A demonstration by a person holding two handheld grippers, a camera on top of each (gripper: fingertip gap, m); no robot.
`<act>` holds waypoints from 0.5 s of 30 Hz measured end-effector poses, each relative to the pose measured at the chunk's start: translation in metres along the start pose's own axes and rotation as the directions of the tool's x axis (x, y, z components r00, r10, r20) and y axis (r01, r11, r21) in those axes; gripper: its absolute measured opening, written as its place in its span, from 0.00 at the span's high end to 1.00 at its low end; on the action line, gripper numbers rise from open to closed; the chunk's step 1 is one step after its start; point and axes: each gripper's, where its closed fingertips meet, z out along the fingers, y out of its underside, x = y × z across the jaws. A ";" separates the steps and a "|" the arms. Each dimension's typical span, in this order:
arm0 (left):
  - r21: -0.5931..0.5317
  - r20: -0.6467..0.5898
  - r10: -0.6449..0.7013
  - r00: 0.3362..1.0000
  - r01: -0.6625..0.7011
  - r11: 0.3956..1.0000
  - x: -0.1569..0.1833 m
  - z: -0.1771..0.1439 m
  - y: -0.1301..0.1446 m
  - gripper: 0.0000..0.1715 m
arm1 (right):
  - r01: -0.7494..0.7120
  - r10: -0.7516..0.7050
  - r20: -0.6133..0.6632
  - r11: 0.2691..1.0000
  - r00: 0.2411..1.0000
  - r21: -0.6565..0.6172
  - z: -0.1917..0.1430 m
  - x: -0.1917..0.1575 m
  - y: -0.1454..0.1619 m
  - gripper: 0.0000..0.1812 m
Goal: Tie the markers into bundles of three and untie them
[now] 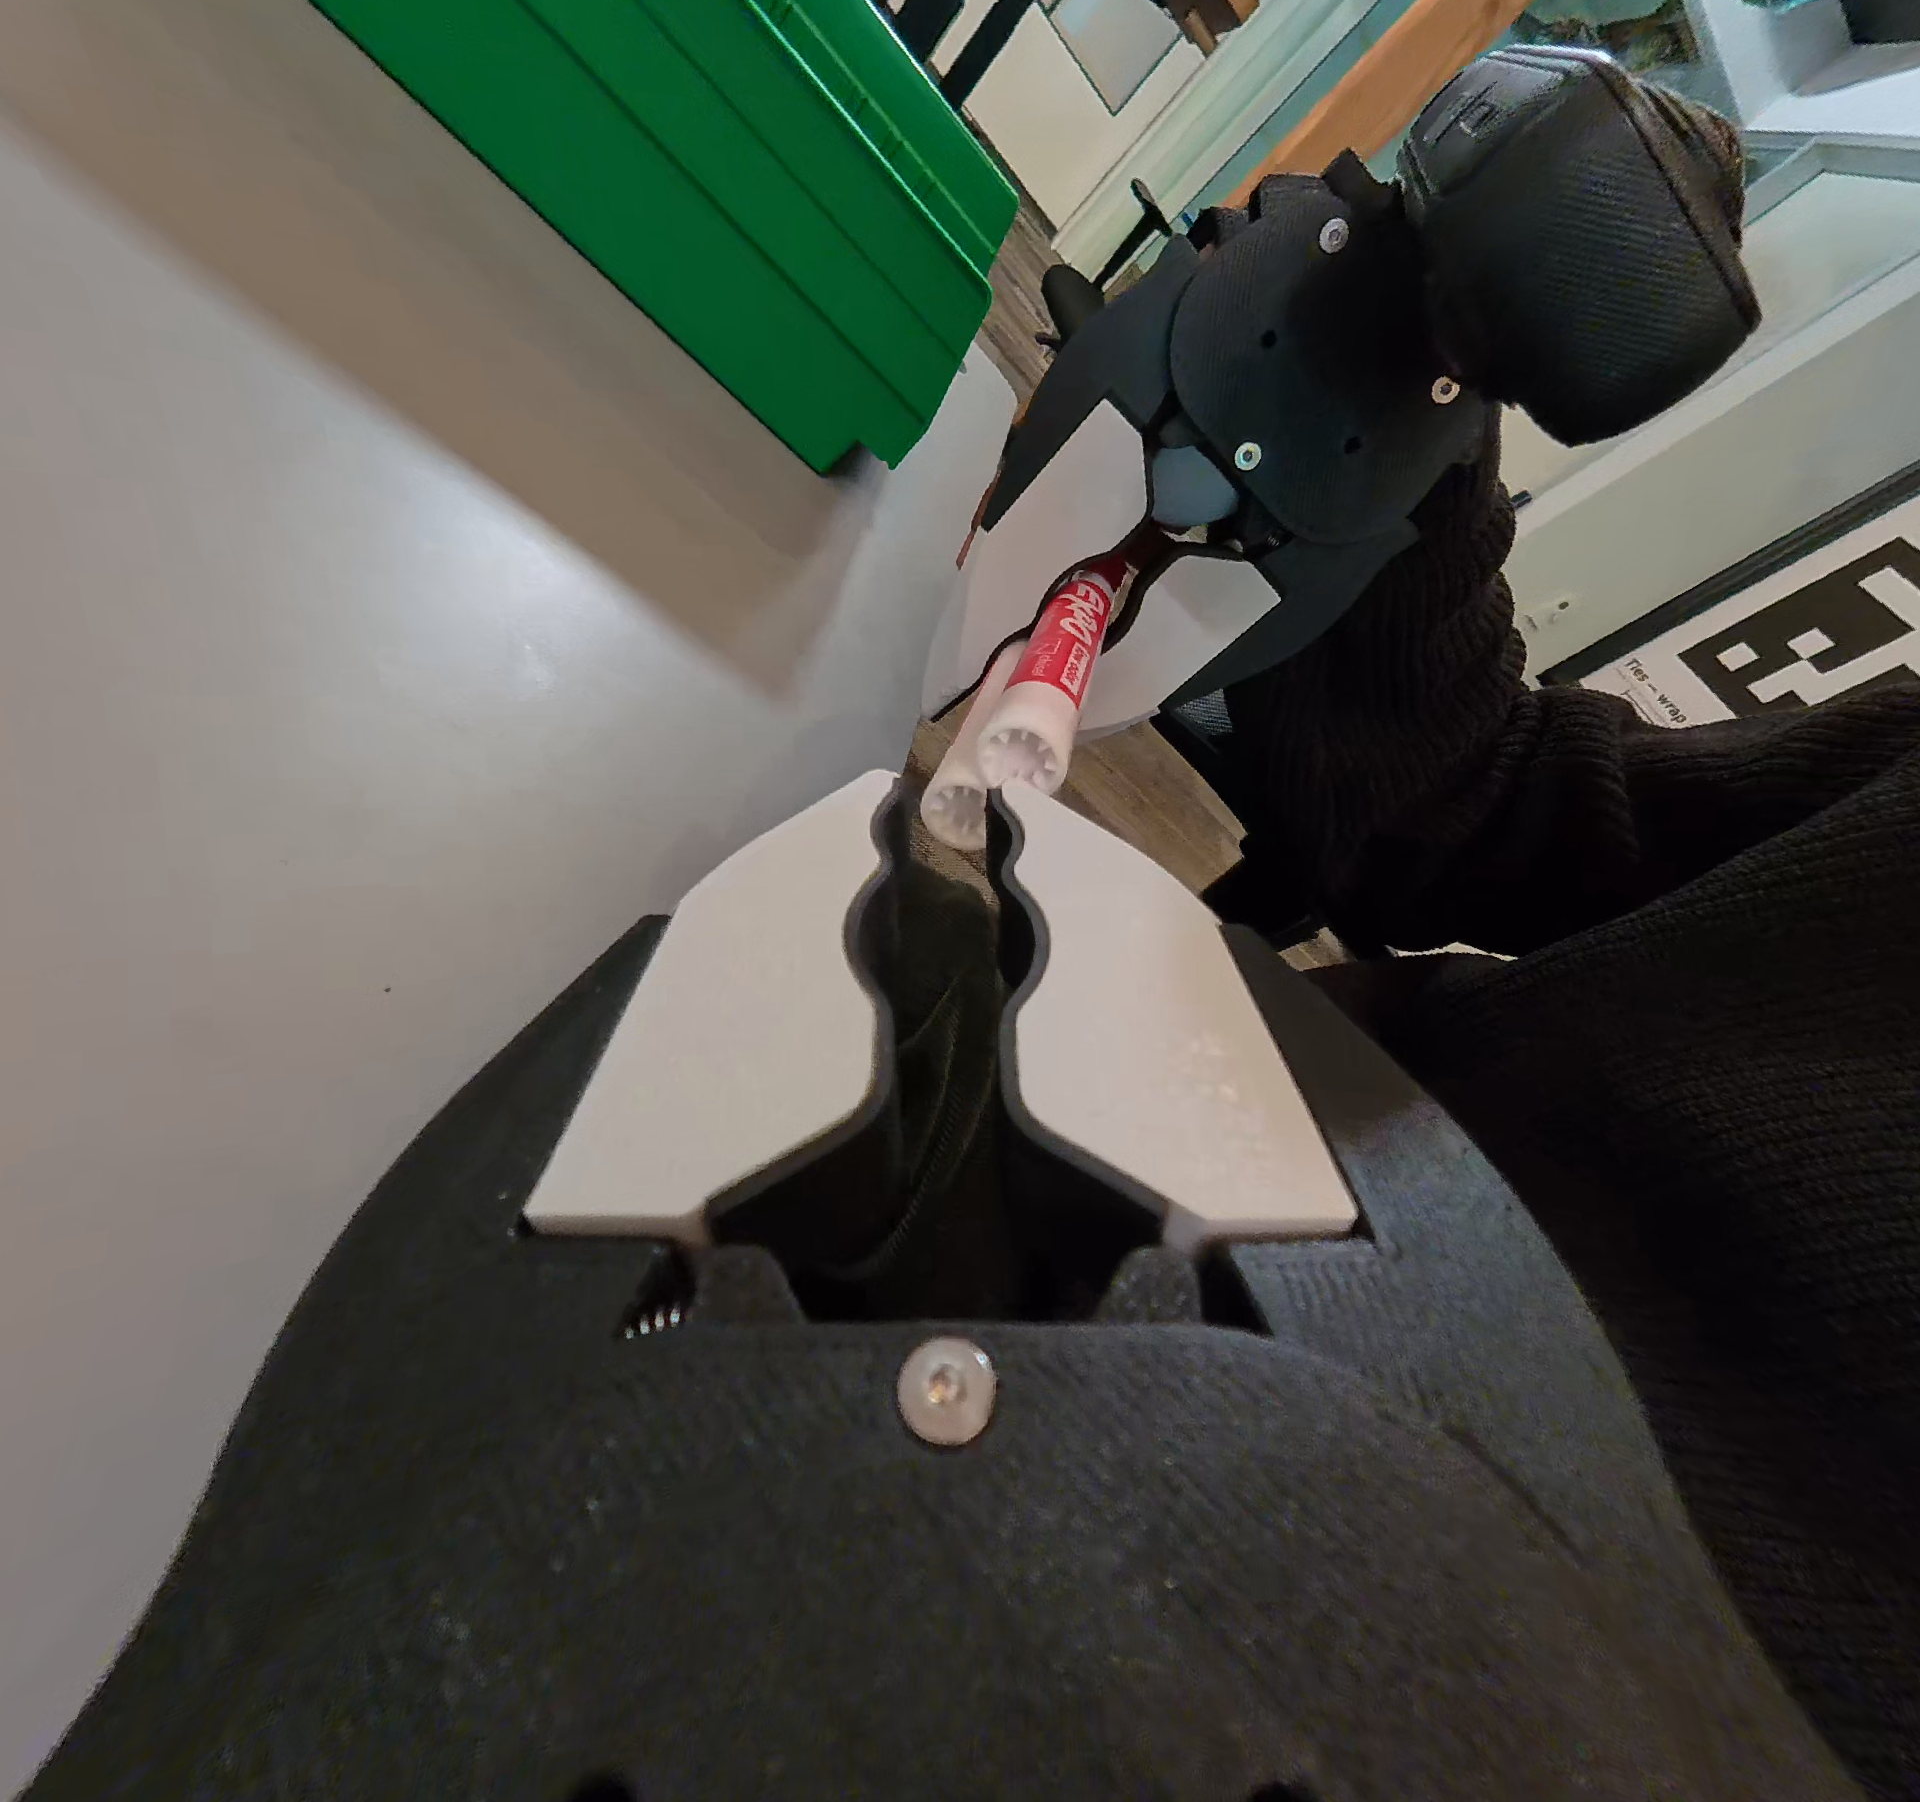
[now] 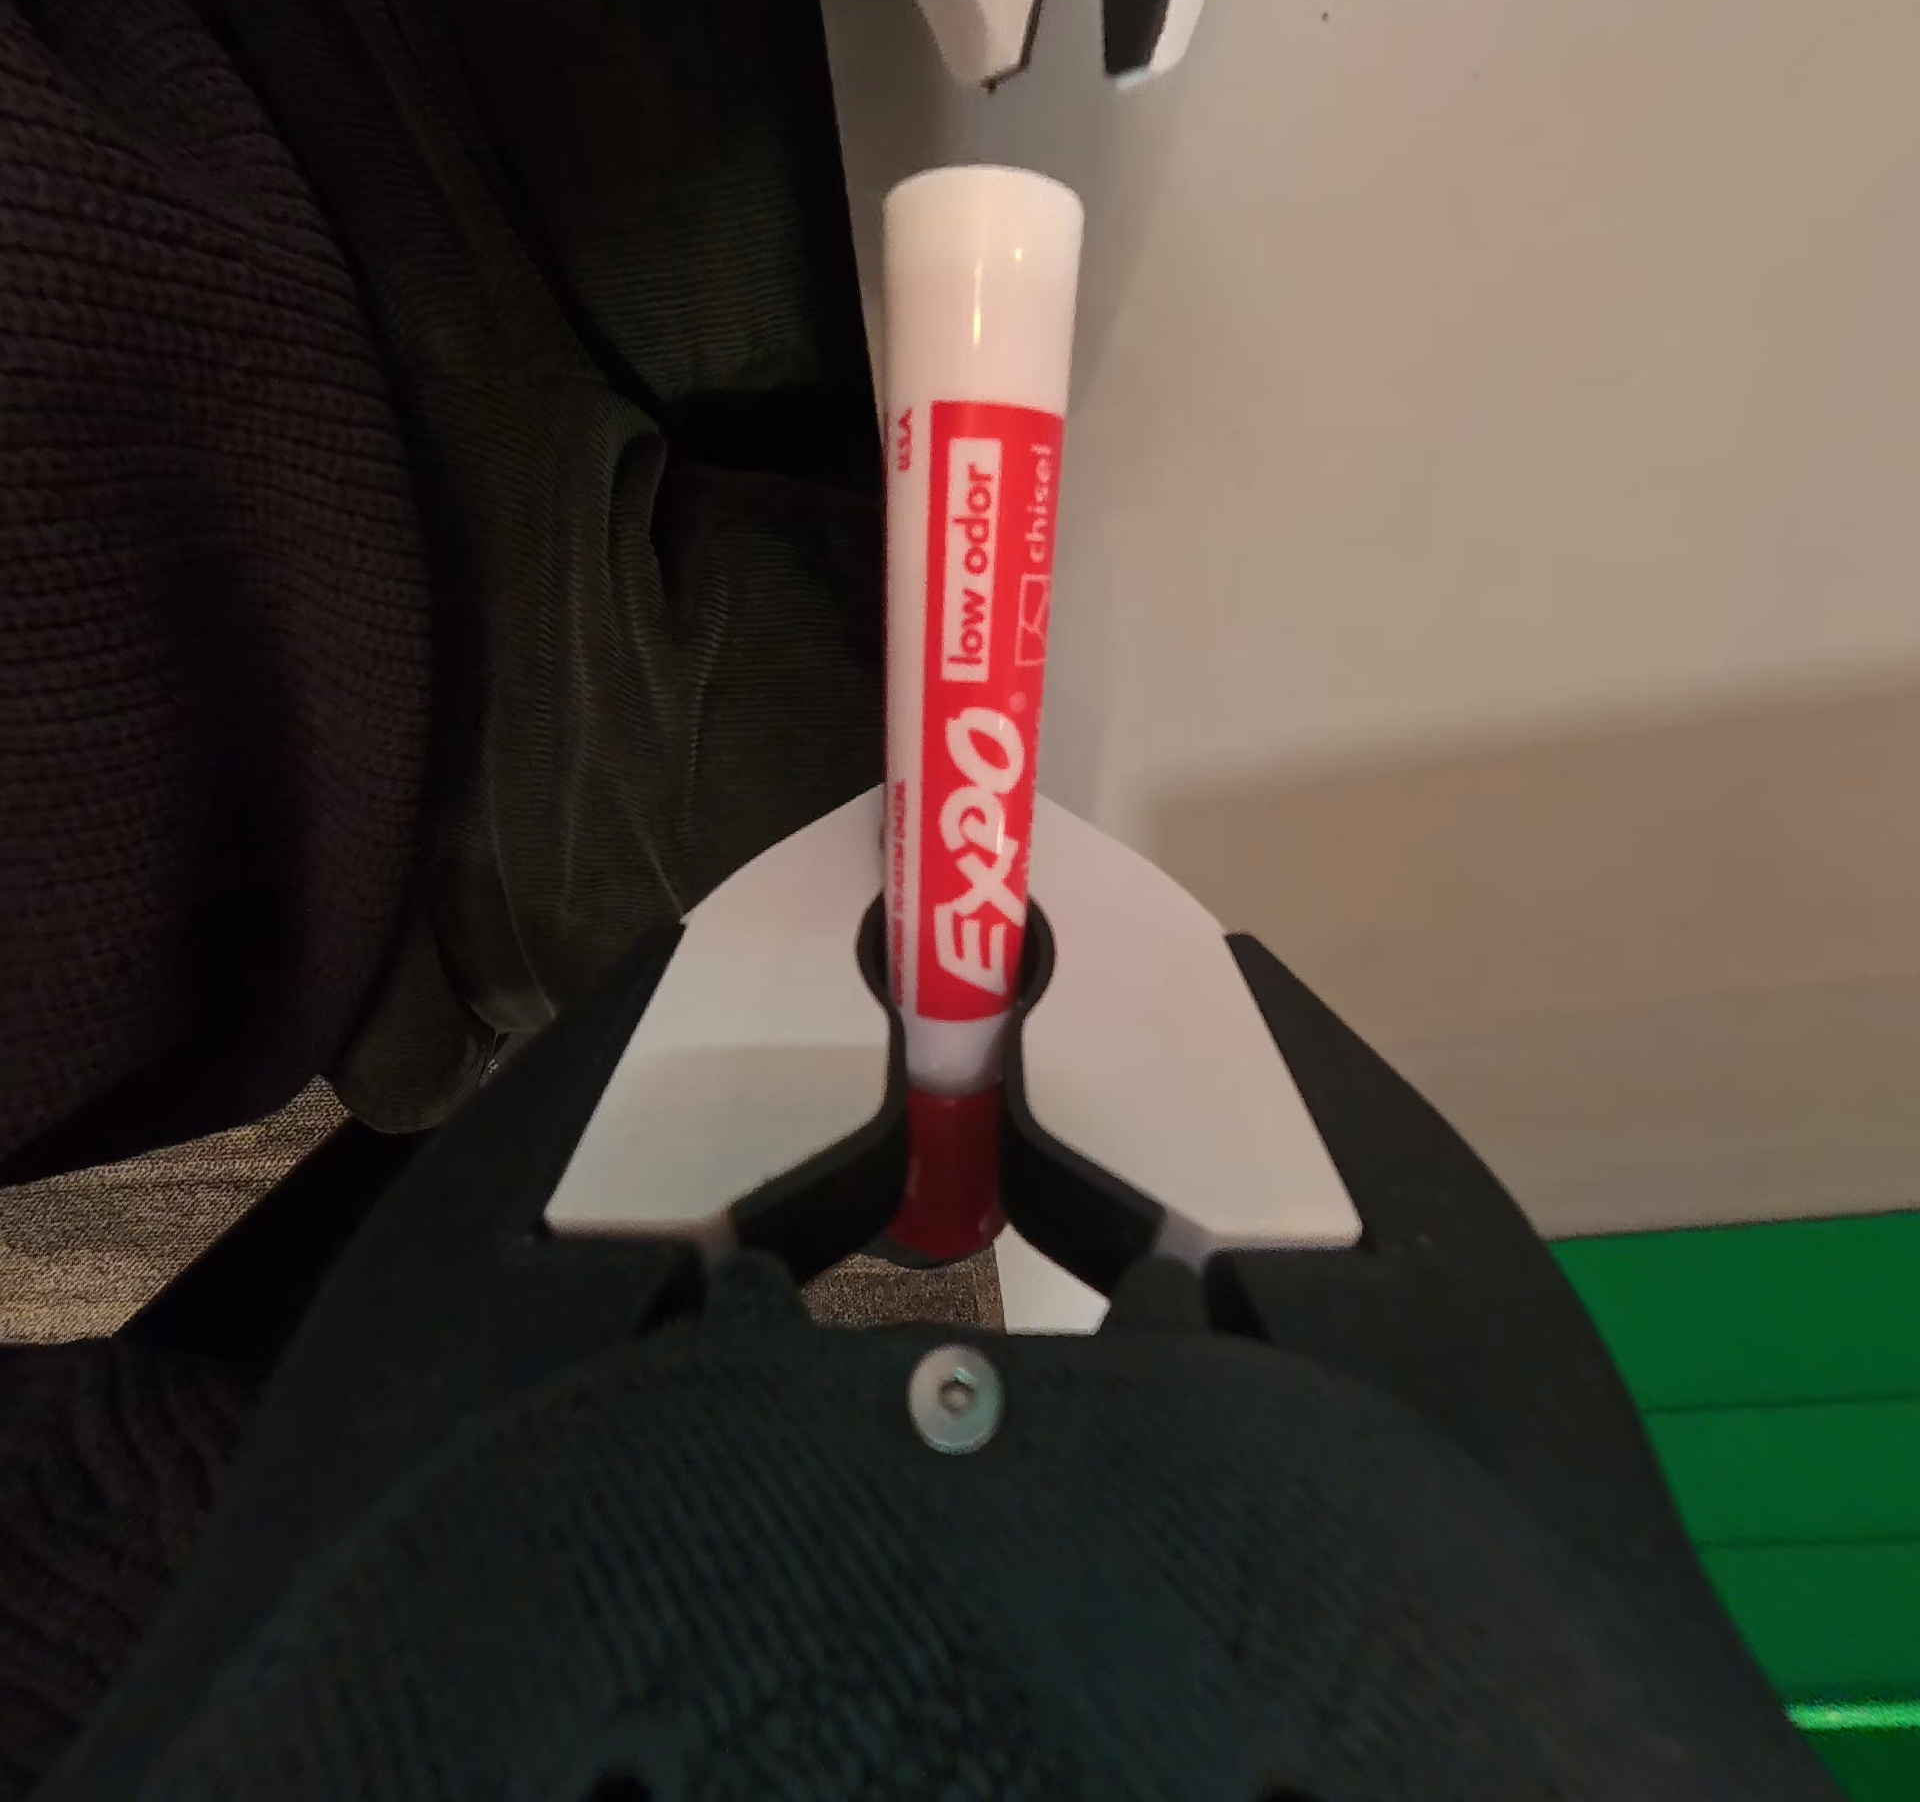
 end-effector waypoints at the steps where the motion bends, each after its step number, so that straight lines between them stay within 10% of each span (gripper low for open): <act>1: 0.006 0.005 0.011 1.000 -0.011 1.000 0.000 0.000 -0.001 0.92 | -0.002 0.002 -0.005 1.000 1.000 -0.002 -0.001 0.001 0.001 0.92; 6: 0.116 0.204 0.242 0.949 -0.269 0.956 -0.003 -0.011 -0.027 0.75 | -0.028 0.028 -0.031 1.000 0.999 0.010 -0.010 0.008 0.007 0.92; 10: 0.160 0.534 0.477 0.698 -0.638 0.754 0.002 -0.037 -0.058 0.62 | -0.036 0.036 -0.044 0.999 0.998 0.016 -0.014 0.011 0.009 0.92; 15: 0.142 0.602 0.492 0.629 -0.690 0.709 0.004 -0.037 -0.059 0.47 | -0.036 0.036 -0.047 0.999 0.998 0.012 -0.014 0.011 0.010 0.92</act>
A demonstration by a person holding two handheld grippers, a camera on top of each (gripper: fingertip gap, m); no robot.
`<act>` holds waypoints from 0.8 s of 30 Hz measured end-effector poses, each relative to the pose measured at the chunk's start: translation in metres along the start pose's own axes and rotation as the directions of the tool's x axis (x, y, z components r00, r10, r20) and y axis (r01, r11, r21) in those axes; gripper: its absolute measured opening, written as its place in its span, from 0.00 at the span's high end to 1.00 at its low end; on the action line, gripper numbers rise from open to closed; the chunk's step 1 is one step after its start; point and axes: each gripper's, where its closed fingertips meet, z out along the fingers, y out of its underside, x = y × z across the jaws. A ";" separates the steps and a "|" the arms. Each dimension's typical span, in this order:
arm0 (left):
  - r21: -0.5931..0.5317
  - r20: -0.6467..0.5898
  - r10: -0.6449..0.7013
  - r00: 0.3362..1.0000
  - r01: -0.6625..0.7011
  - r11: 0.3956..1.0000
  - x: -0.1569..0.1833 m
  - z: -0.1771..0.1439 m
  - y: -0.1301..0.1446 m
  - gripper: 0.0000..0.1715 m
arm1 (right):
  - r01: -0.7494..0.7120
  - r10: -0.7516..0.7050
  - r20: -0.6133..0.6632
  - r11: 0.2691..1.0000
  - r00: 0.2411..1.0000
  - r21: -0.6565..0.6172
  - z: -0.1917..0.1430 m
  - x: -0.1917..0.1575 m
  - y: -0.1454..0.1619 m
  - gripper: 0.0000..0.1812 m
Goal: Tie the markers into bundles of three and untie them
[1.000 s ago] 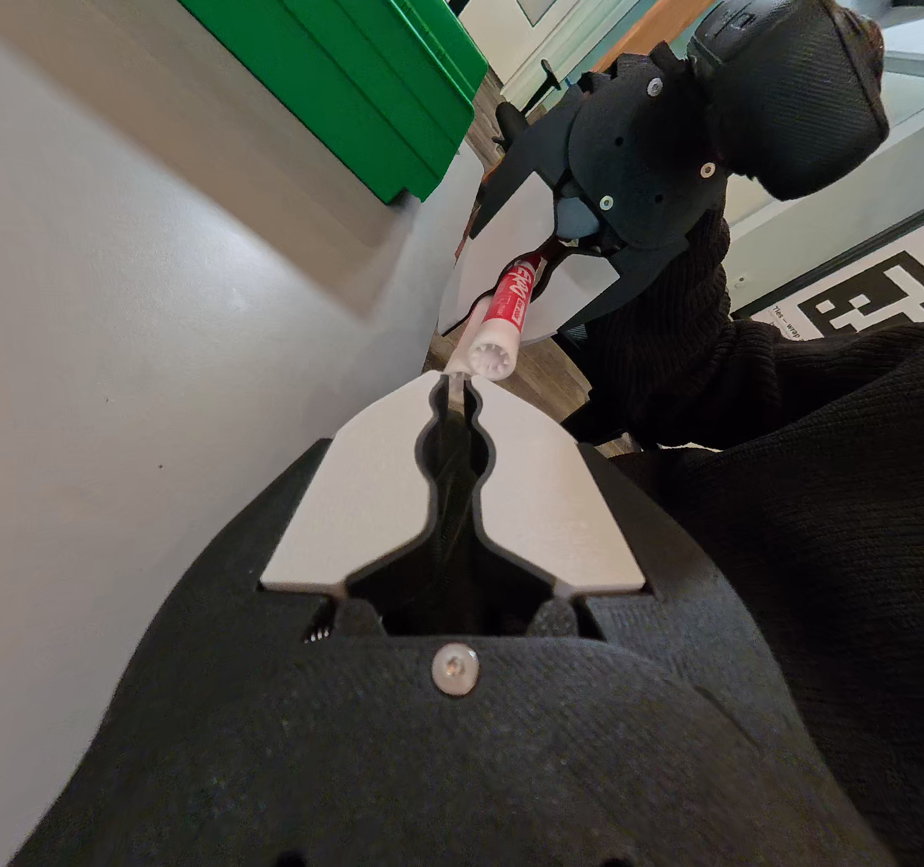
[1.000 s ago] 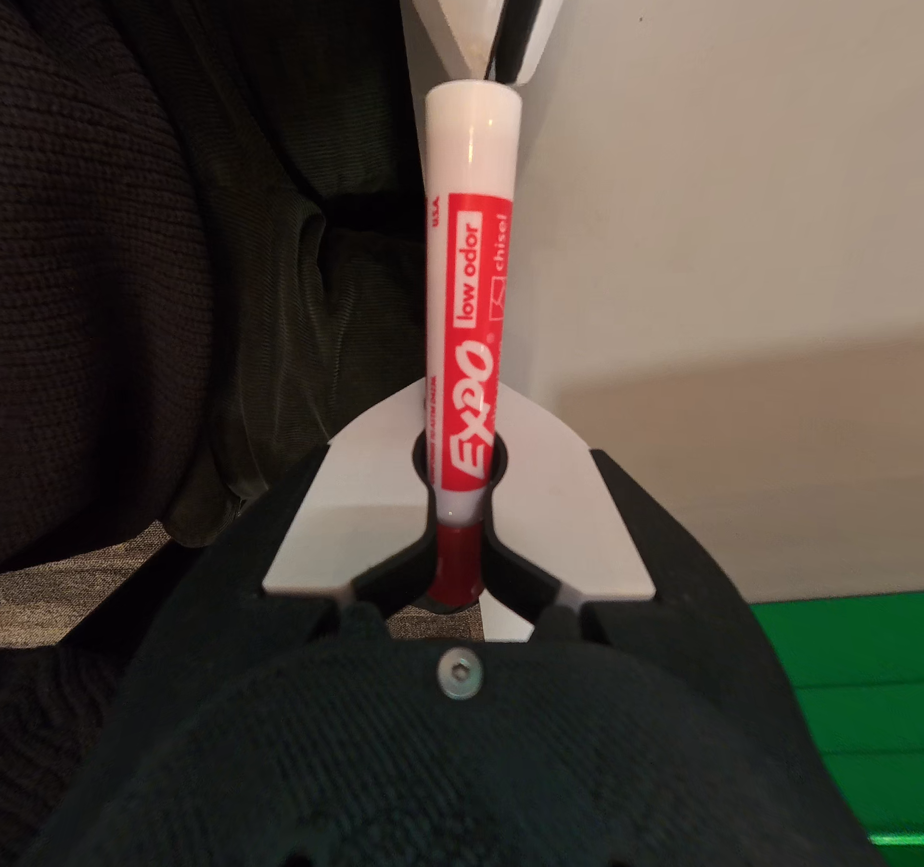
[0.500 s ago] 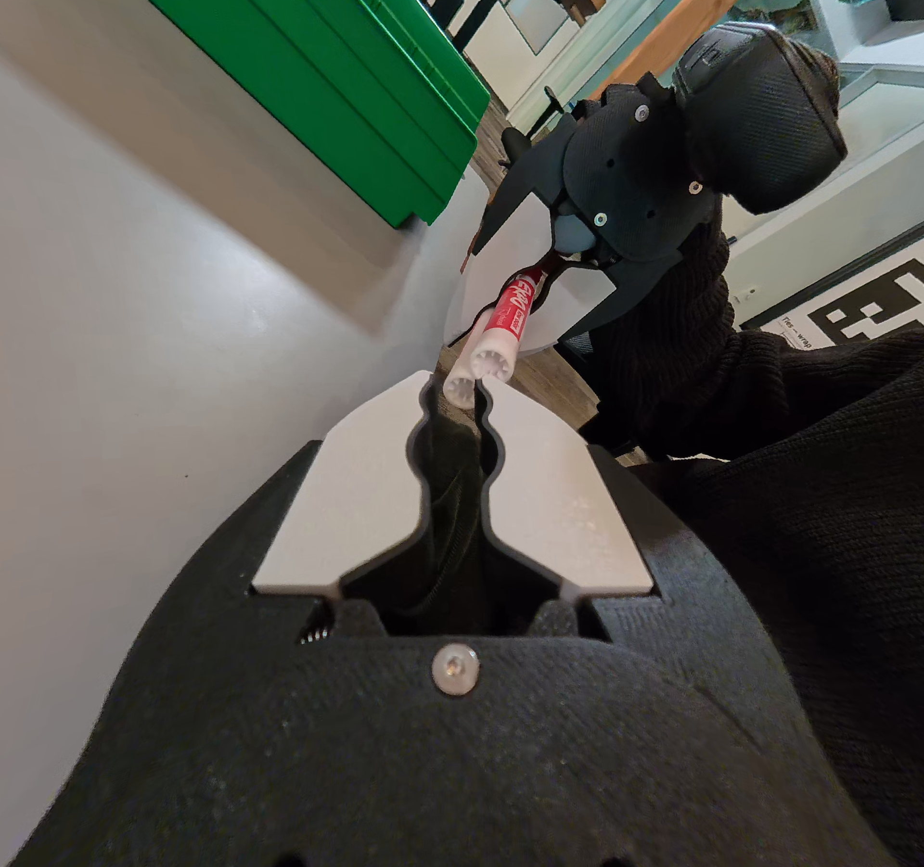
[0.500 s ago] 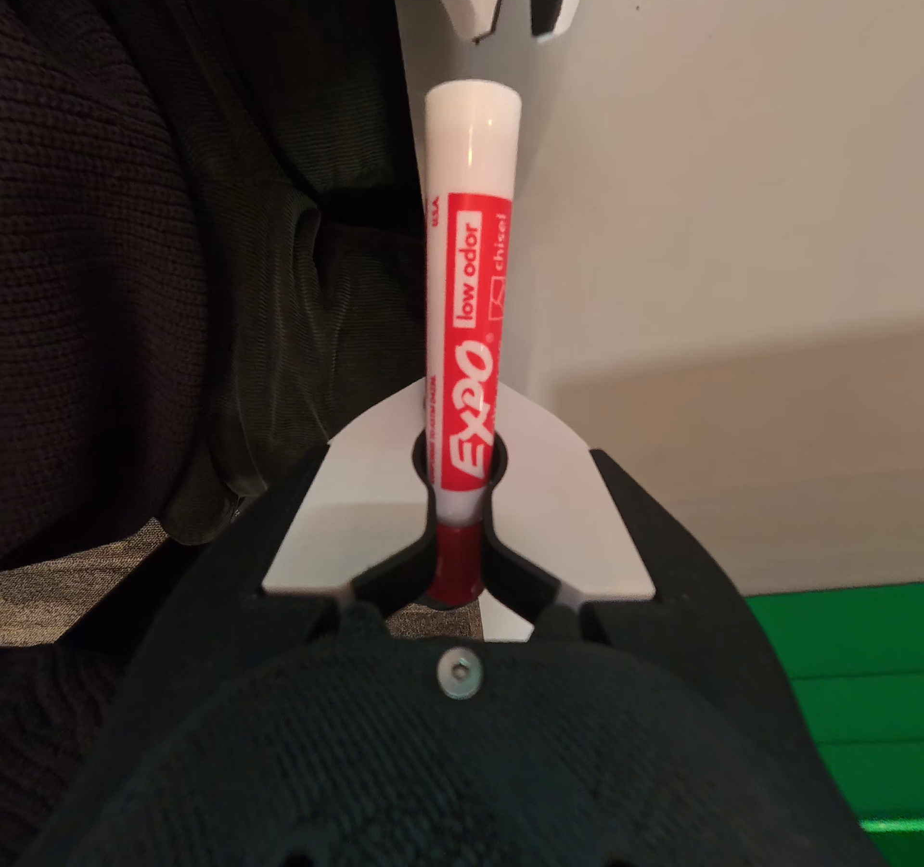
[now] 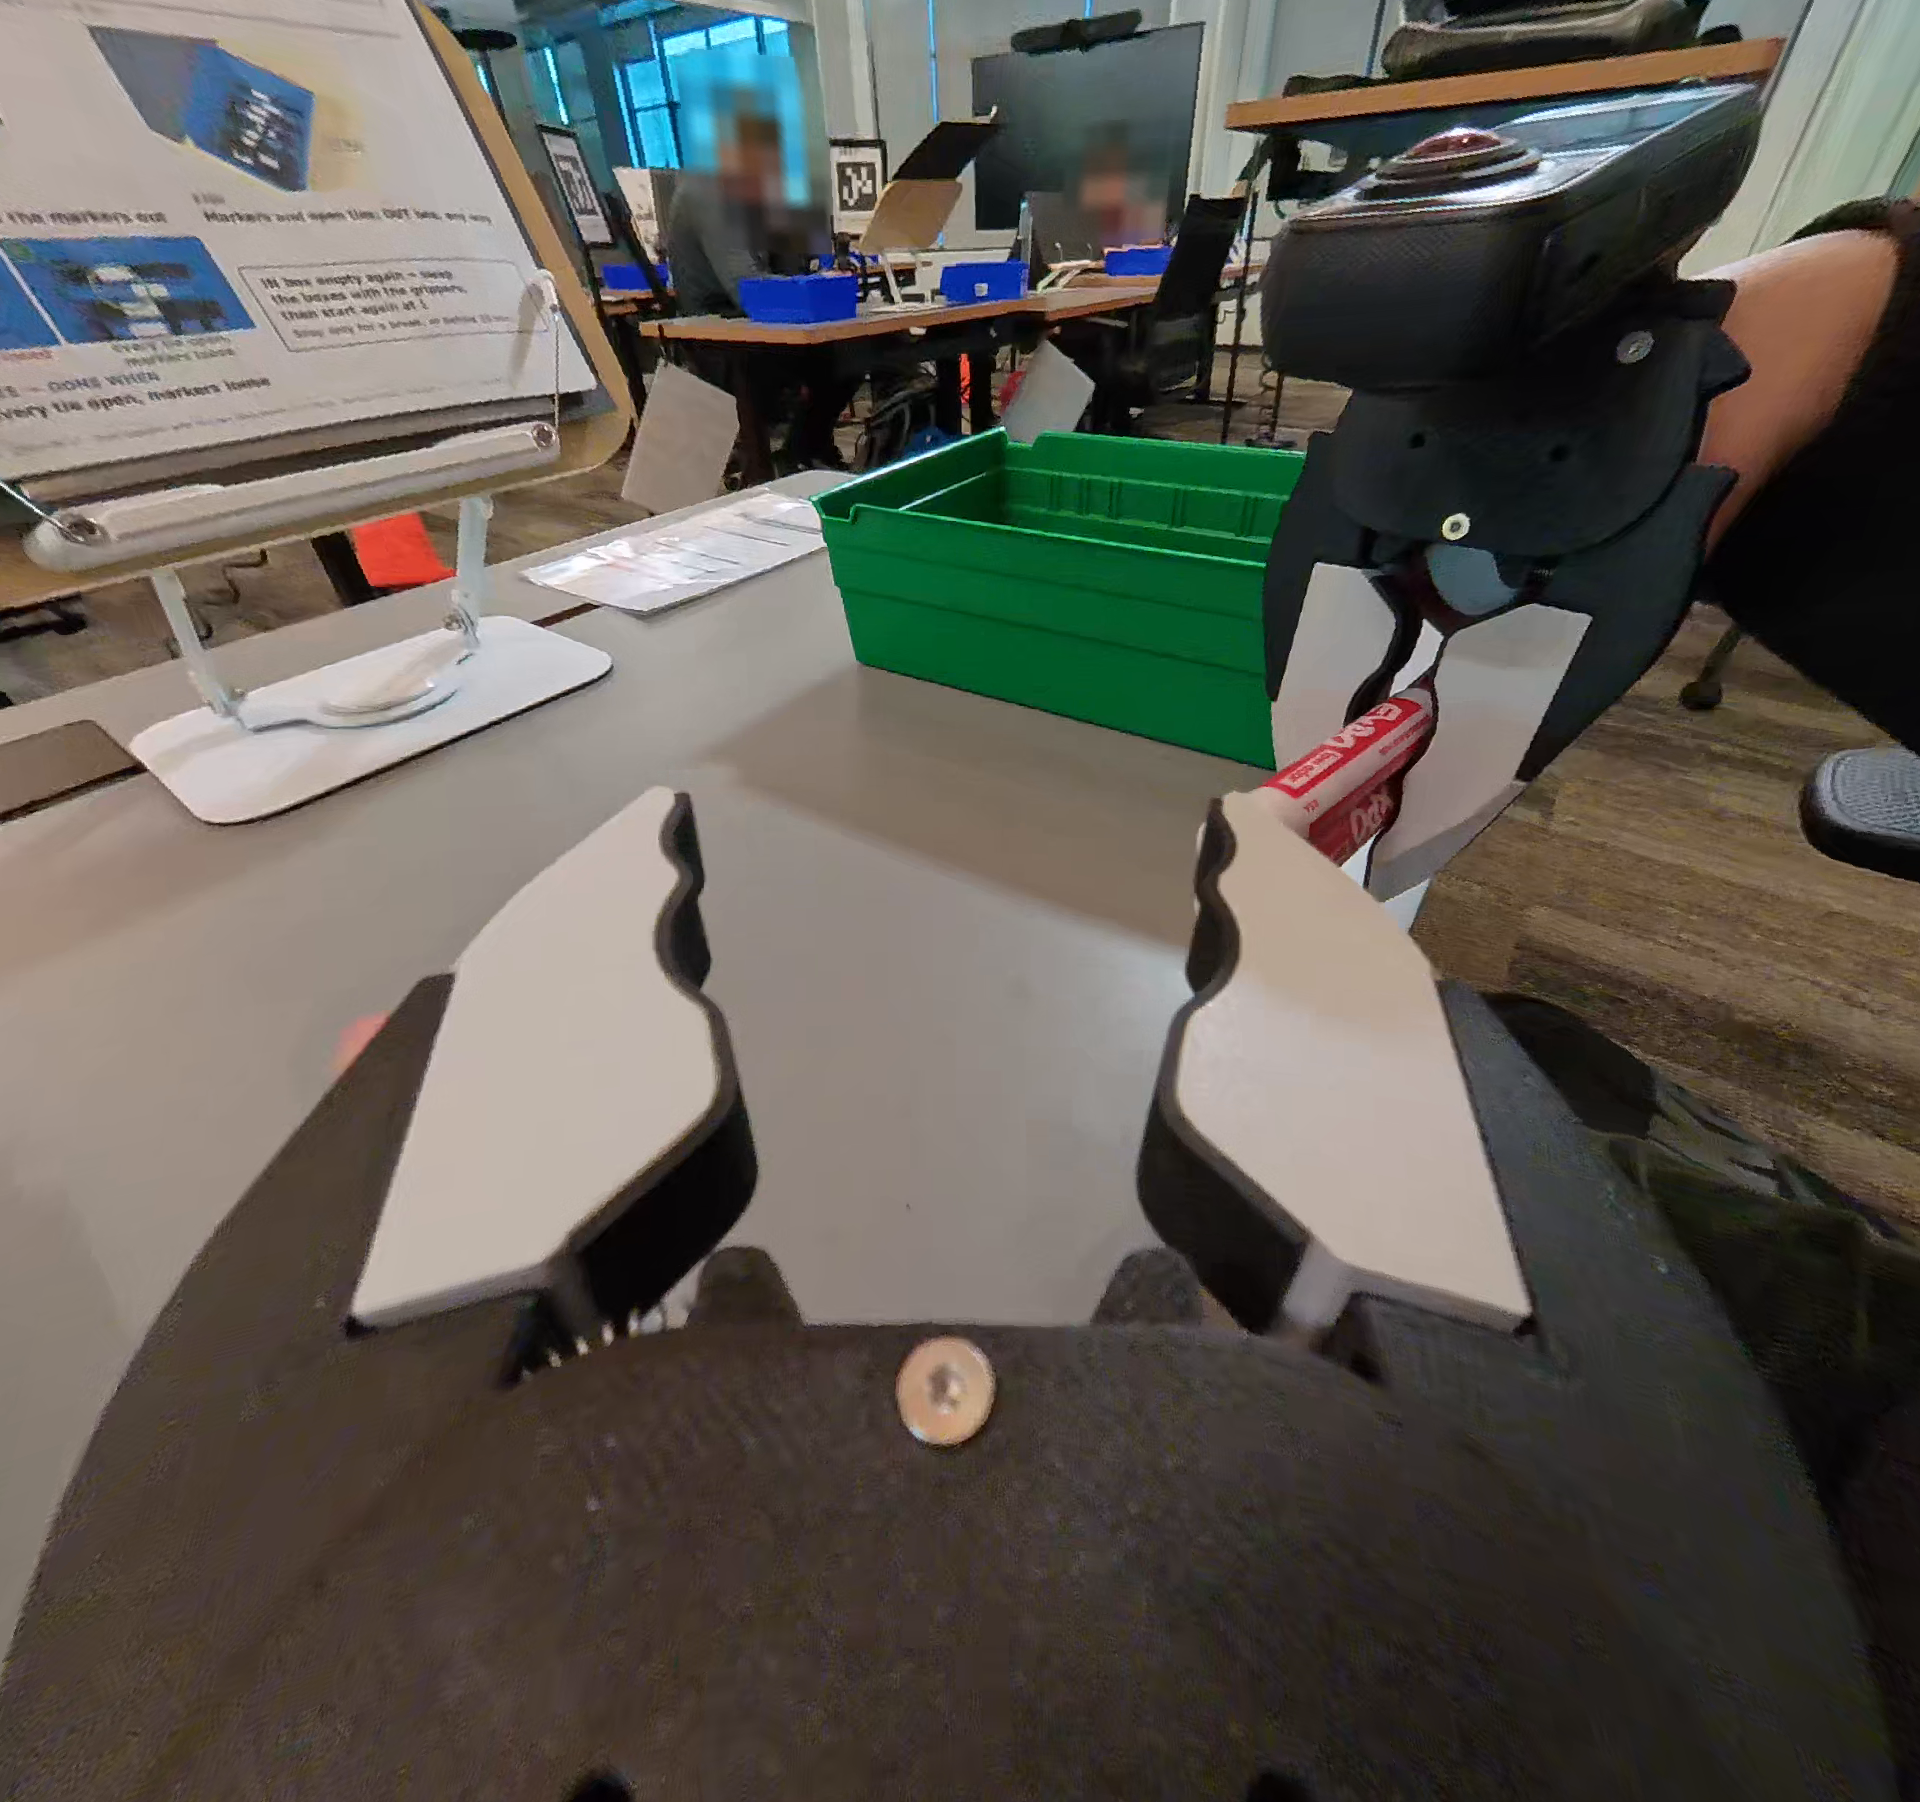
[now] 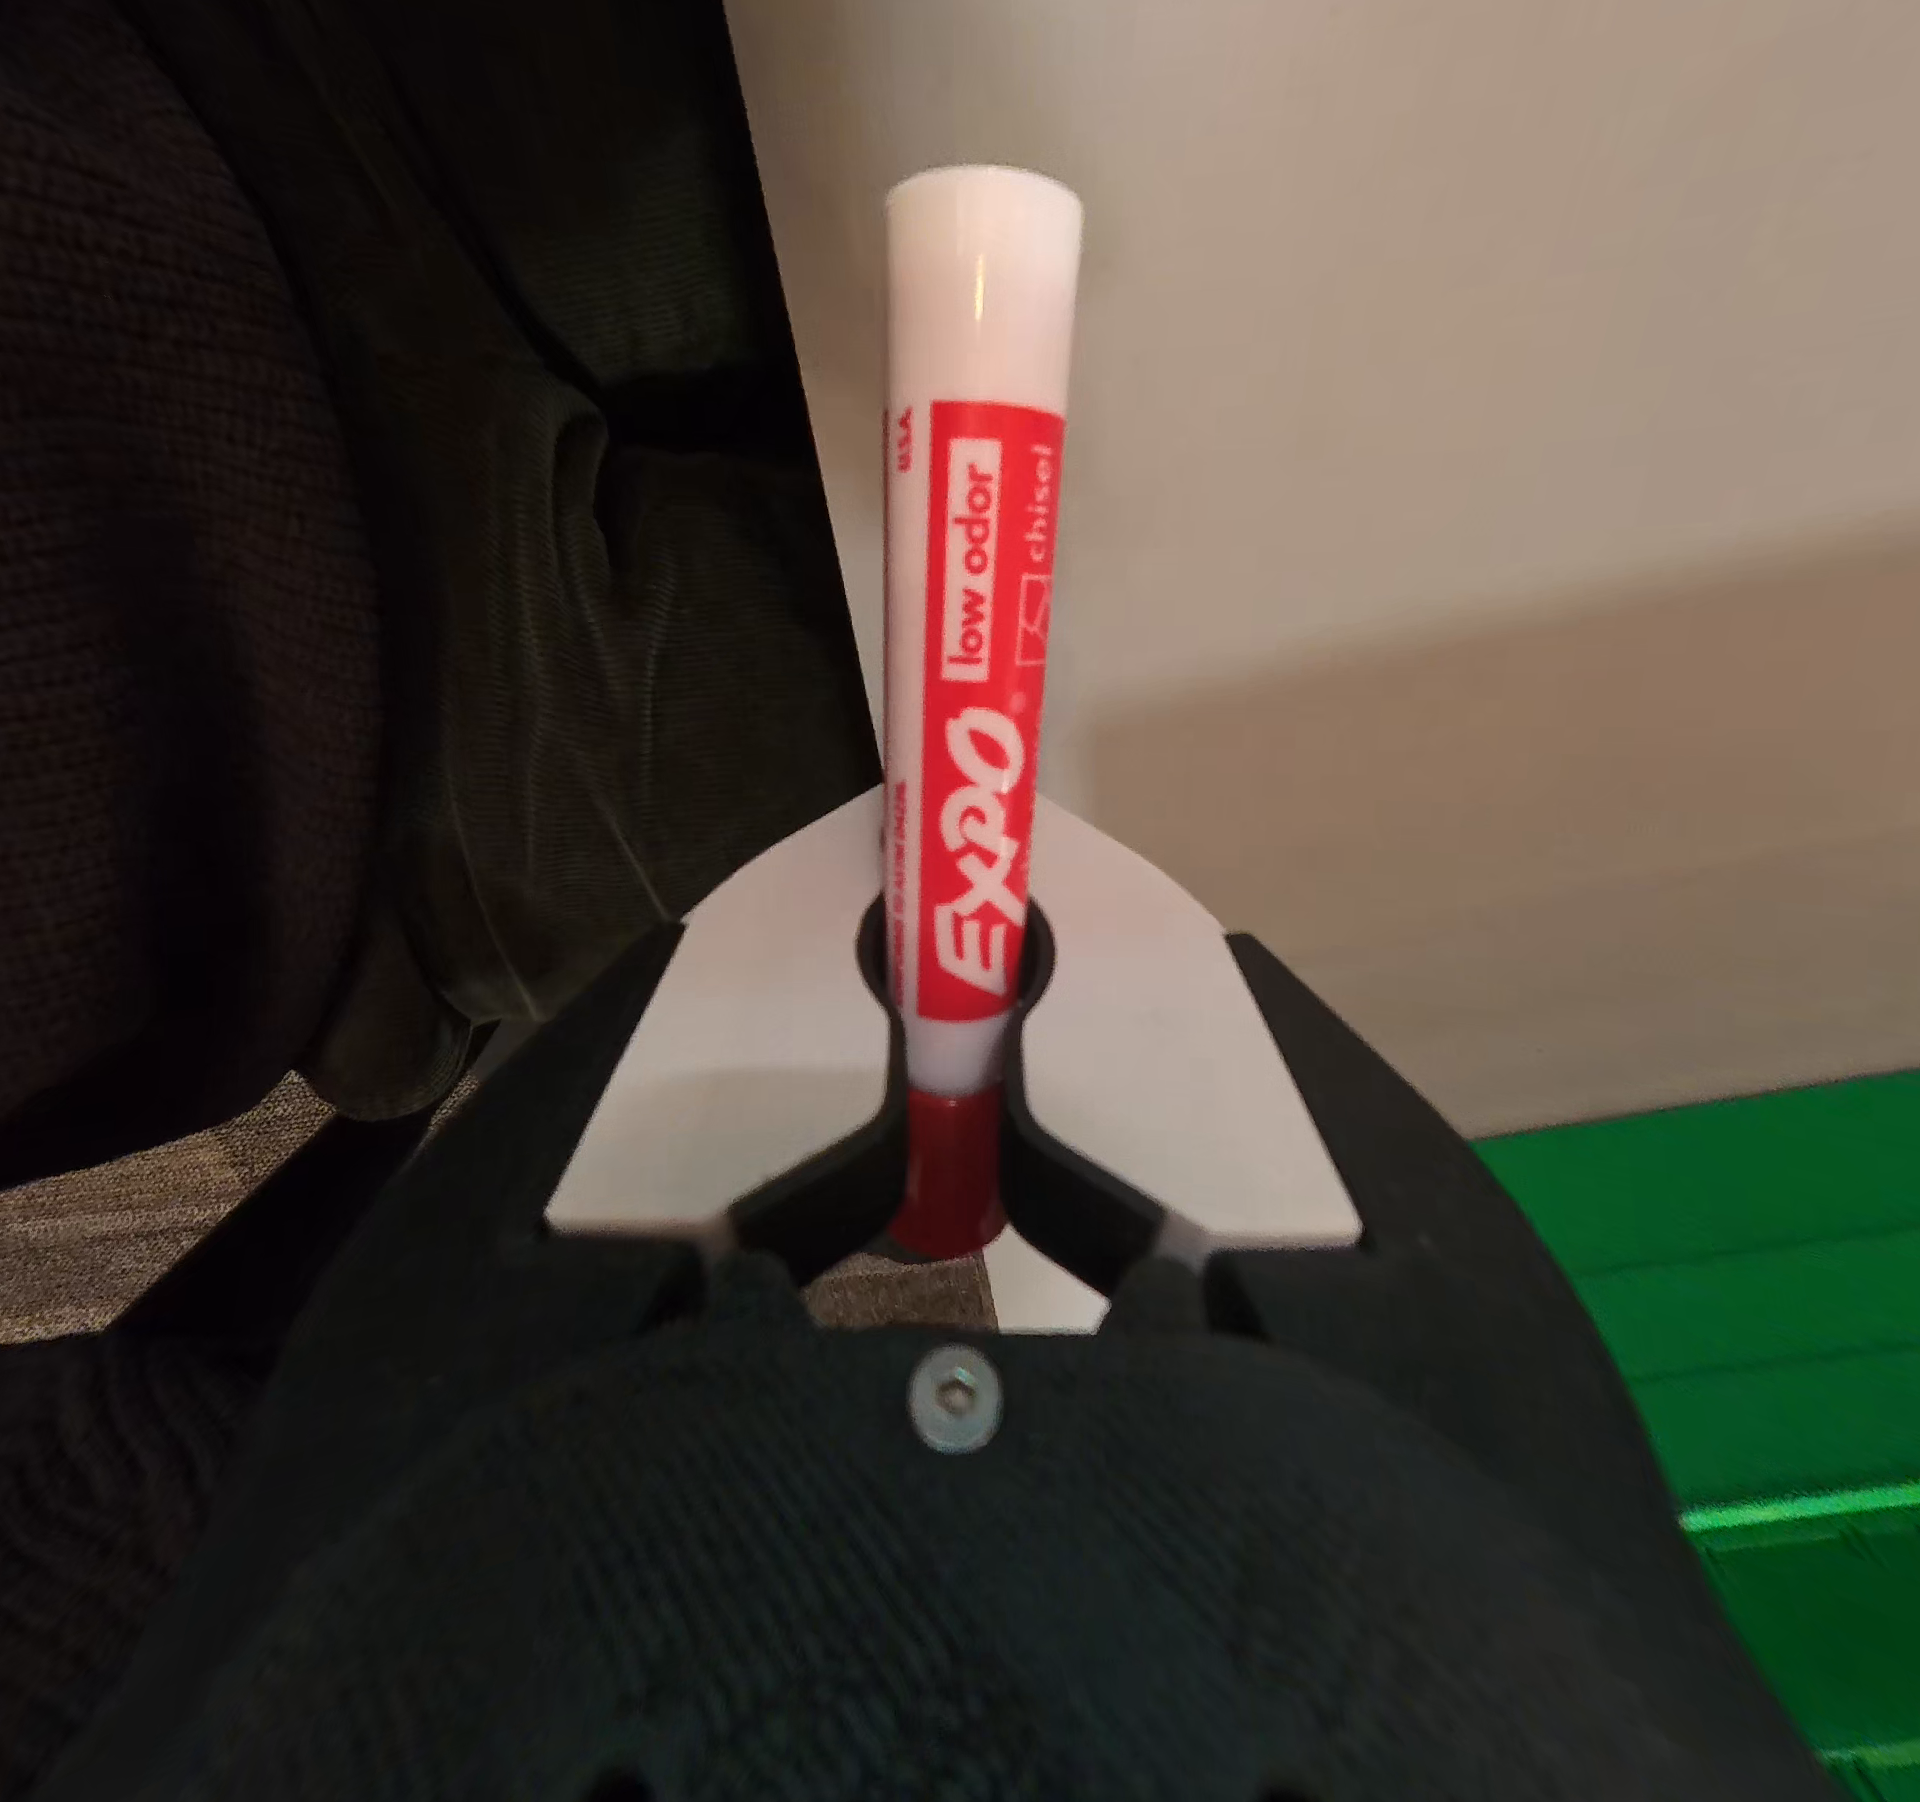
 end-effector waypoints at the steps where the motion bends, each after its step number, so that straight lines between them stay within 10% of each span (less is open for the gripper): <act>1: 0.001 0.005 -0.018 1.000 0.018 1.000 -0.002 0.000 0.000 0.46 | 0.001 -0.001 -0.001 1.000 1.000 -0.001 0.000 0.000 0.000 0.92; 6: 0.192 -0.033 -0.079 0.996 0.084 0.978 -0.004 -0.017 -0.028 0.66 | 0.001 -0.001 -0.001 1.000 1.000 -0.001 -0.001 0.000 0.000 0.92; 10: 0.207 0.044 -0.097 0.994 0.086 0.975 -0.018 -0.020 -0.025 0.53 | -0.003 0.003 -0.001 1.000 1.000 -0.002 -0.001 0.000 0.000 0.92; 15: -0.020 0.175 0.324 0.930 -0.326 0.945 -0.015 -0.007 0.004 0.40 | -0.009 0.009 0.006 1.000 1.000 -0.005 0.000 0.001 0.002 0.92; 24: -0.191 0.102 0.761 0.641 -0.738 0.647 0.033 0.013 0.041 0.46 | -0.086 0.088 0.025 0.993 0.996 -0.082 0.012 0.003 0.013 0.92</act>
